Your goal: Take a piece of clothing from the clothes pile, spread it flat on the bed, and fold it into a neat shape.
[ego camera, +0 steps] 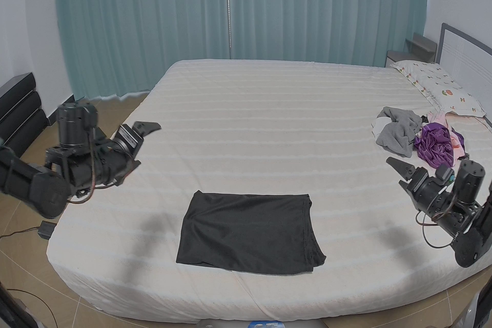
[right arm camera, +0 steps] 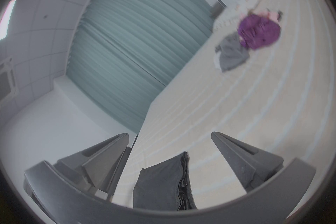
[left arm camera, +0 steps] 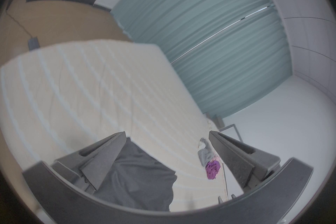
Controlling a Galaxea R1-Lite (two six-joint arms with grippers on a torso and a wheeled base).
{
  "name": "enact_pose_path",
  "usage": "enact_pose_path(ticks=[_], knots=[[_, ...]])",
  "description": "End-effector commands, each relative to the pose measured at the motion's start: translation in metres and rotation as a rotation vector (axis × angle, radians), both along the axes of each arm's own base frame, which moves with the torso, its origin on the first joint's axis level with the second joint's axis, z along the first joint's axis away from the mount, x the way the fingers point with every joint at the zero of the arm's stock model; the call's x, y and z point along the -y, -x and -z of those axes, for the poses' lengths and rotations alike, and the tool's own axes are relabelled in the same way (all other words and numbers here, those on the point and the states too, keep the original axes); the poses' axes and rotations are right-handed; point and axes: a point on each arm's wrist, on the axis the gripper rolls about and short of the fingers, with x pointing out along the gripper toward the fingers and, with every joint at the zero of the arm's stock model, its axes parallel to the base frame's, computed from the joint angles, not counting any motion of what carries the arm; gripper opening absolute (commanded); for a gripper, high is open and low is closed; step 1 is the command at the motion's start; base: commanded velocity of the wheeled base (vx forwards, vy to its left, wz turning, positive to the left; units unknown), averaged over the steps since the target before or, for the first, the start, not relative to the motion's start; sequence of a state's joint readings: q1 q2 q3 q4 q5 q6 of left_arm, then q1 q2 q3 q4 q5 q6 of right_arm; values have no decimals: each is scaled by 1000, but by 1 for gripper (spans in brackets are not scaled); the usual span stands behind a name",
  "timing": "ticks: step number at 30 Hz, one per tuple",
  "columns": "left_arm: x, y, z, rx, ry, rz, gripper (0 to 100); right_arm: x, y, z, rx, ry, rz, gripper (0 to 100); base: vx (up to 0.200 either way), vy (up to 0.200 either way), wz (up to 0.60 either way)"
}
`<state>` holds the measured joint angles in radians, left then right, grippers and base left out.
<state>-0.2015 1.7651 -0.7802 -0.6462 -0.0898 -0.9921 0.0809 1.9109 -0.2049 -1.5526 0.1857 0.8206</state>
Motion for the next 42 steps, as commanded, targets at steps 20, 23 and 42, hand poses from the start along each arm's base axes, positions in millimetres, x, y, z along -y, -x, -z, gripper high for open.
enact_pose_path(ticks=[20, 23, 42], knots=[[-67, 302, -94, 675, -540, -265, 100, 20, 232, -77, 518, 668, 67, 100, 0, 0, 0], [-70, 325, -88, 703, -627, -281, 100, 20, 260, -77, 509, 747, 58, 100, 0, 0, 0], [-72, 386, -47, 713, -838, -432, 100, 25, 315, -66, 398, 906, 251, 100, 0, 0, 0]])
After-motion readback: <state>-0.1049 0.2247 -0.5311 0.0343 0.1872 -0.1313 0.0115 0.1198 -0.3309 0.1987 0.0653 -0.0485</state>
